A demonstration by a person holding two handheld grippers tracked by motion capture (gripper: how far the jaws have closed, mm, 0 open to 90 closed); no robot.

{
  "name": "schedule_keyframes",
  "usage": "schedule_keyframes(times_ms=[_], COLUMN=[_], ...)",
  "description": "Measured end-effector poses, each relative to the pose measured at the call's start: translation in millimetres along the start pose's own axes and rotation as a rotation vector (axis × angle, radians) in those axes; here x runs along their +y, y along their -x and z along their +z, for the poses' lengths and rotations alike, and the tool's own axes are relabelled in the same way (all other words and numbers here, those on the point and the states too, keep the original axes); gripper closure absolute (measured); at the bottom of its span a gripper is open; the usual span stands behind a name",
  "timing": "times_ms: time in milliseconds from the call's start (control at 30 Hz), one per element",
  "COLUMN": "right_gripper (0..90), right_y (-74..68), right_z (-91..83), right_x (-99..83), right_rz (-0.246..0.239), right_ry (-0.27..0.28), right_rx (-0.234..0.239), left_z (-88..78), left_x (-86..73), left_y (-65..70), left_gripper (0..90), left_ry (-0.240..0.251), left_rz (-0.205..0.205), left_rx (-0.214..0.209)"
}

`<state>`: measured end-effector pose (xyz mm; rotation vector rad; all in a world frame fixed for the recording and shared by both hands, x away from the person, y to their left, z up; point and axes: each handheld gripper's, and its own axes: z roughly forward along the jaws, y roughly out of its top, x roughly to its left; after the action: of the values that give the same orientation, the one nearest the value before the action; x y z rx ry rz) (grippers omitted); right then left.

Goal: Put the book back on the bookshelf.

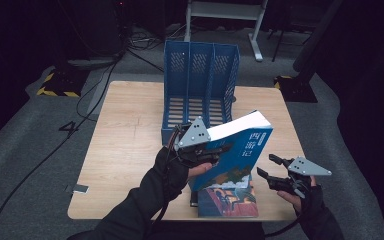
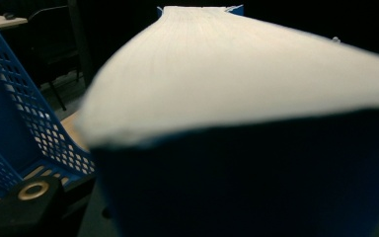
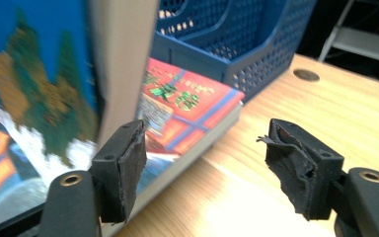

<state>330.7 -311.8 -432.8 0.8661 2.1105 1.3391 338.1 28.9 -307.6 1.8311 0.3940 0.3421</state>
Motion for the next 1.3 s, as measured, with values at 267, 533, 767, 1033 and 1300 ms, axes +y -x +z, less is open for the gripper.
schedule_keyframes(times_ms=[267,533,767,1033,1300], right_gripper=[32.2,26.4,22.8,22.1,22.2], right_y=[10.9,11.5,15.0,16.9,16.6], right_z=[3.1,6.1,6.6,9.8,12.9], right_x=[-9.3,-11.7,-13.6,-16.5,-18.3], right_rz=[0.017,0.024,0.059,0.059,0.054], right_ry=[-0.047,-0.076,-0.078,-0.104,-0.129], right_rx=[-0.046,-0.055,-0.075,-0.084,-0.081], left_z=[1.8,1.7,-0.1,1.0,-10.3], left_x=[4.4,7.0,13.2,20.4,33.0], left_y=[-0.5,-4.7,-5.7,-9.6,-18.3], left_gripper=[60.6,60.8,60.9,61.0,61.0], left_ry=[0.003,0.019,0.006,-0.018,-0.028], left_rz=[0.021,0.019,0.047,0.069,0.117], left_rx=[-0.019,0.014,0.037,0.050,0.083])
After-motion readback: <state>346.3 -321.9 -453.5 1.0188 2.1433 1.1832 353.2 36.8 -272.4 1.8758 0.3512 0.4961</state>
